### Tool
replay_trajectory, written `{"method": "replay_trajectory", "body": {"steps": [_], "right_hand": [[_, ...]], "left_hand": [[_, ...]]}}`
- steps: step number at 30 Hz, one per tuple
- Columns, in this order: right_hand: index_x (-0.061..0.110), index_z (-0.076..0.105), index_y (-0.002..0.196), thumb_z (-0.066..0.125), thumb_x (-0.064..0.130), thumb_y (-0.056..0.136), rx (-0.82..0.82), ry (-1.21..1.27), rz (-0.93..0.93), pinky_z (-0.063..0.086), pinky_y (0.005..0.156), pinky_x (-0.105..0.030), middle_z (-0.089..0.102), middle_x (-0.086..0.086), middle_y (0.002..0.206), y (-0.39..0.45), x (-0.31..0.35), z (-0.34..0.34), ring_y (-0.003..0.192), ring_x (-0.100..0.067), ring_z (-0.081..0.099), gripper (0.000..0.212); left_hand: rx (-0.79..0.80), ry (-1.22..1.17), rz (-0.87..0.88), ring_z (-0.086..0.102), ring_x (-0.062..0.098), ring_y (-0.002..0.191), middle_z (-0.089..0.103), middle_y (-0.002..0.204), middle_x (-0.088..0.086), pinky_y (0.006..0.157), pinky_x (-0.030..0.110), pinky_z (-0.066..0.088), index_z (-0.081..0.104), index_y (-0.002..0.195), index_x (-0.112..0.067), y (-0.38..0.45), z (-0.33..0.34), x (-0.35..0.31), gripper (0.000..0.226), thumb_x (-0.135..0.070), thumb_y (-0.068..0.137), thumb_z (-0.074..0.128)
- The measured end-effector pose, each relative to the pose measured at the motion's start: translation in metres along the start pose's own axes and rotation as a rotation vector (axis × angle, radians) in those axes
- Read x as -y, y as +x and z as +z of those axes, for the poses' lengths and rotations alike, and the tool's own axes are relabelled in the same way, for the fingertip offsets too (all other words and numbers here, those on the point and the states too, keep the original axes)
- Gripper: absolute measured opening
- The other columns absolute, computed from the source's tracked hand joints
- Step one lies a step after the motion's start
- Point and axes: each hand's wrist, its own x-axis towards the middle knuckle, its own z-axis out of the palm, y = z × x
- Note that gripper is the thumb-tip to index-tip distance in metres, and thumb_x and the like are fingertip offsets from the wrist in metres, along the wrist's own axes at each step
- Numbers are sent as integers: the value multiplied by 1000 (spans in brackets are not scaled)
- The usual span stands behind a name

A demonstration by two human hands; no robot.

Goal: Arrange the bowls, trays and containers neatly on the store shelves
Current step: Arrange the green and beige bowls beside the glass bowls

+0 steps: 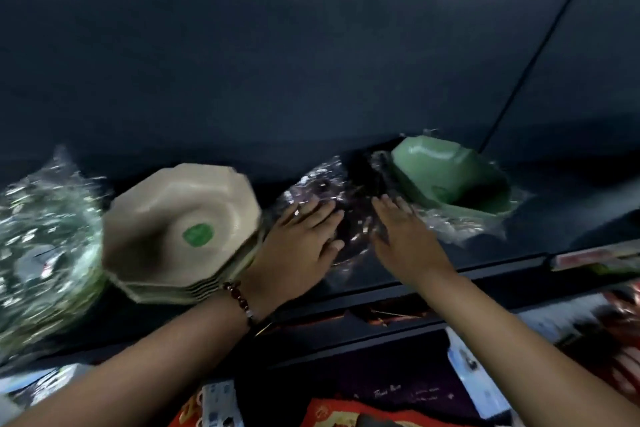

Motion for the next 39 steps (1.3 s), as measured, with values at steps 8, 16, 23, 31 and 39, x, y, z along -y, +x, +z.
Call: {"method": "replay_trajectory", "body": {"steps": [8, 16, 23, 31, 39], "right_hand": [[16, 3, 154, 40, 30, 99, 31, -119, 265, -6, 119, -30, 1, -2, 162, -34, -151, -39, 148, -20, -3, 68], [18, 5, 154, 42, 27, 99, 88, 137, 377, 0, 120, -32, 3, -1, 162, -56, -212, -42, 148, -20, -3, 67], [22, 34, 147, 52, 25, 95, 13, 565, 509, 45, 70, -14, 63, 3, 110, -73, -219, -45, 84, 1, 57, 55], [18, 66, 117, 57, 21, 92, -281, 1130, 625, 46, 83, -23, 66, 4, 115, -45, -218, -83, 102, -11, 60, 26], [15, 68, 100, 58, 38, 93, -201, 1538, 695, 56, 75, -35, 76, -7, 89, -2, -186, -114, 85, -22, 73, 26]], "left_hand": [[79, -8, 231, 15, 24, 147, 24, 158, 2, 118, 39, 3, 31, 149, -17, 136, 62, -126, 54, -39, 100, 39], [192, 72, 224, 64, 23, 99, 69, 103, -1, 89, 34, 43, 65, 104, -20, 190, 106, -164, 17, -26, 87, 63], [136, -93, 24, 55, 8, 56, 65, 70, -8, 48, 19, 27, 64, 88, -23, 196, 92, -167, 15, -35, 94, 57], [-65, -274, 21, 57, 7, 72, 70, 92, -5, 60, 16, 40, 68, 106, -17, 190, 36, -157, 19, -28, 93, 59], [-174, -177, 219, 61, 8, 85, 70, 92, -11, 103, 27, 34, 69, 94, -18, 128, -5, -114, 13, -28, 91, 60]]}}
